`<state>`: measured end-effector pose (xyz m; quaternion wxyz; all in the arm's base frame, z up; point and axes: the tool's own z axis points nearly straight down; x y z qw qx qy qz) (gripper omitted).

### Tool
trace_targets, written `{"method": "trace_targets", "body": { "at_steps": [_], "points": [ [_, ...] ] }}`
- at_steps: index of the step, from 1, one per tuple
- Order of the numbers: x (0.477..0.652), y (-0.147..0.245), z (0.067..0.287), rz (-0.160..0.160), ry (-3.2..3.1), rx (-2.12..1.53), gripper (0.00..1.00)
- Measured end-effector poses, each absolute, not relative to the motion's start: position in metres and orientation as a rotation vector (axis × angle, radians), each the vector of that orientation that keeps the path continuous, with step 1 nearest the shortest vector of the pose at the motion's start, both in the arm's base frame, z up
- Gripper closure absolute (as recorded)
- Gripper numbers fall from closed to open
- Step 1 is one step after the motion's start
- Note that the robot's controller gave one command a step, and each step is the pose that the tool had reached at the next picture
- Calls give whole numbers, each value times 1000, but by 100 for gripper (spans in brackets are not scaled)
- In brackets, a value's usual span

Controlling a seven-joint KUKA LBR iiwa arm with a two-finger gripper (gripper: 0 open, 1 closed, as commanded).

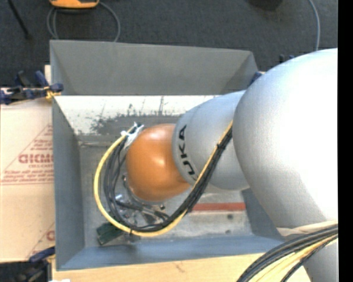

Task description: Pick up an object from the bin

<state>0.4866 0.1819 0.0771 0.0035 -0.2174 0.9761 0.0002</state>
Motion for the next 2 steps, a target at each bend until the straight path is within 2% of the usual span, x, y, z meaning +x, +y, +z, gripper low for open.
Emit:
{"method": "trace_targets", "body": {
  "at_steps": [2],
  "points": [
    [487,182,99,0,3062,-680,100]
  ]
}}
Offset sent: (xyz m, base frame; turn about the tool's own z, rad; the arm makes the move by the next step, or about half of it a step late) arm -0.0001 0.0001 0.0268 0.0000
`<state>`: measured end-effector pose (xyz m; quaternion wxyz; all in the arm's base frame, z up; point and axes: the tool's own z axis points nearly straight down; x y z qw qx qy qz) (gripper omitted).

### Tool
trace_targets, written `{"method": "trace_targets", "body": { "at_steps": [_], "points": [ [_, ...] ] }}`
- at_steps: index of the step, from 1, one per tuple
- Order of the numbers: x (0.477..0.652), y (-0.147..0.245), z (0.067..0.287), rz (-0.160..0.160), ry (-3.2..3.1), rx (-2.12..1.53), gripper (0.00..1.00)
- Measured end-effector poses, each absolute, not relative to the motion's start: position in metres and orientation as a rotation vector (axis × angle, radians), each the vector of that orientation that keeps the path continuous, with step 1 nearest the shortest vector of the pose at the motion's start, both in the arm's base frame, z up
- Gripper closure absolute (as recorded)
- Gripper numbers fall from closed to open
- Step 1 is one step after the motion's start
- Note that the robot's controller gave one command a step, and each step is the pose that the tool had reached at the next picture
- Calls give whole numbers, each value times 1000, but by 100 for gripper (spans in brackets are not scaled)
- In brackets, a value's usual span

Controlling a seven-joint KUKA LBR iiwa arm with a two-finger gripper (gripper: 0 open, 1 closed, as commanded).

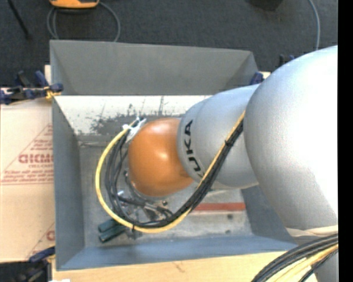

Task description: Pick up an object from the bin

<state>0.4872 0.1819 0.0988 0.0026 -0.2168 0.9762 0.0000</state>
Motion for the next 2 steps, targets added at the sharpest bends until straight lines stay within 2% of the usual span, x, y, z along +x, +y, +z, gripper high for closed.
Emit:
{"method": "trace_targets", "body": {
  "at_steps": [2],
  "points": [
    [487,182,112,-1,3066,-678,100]
  ]
}}
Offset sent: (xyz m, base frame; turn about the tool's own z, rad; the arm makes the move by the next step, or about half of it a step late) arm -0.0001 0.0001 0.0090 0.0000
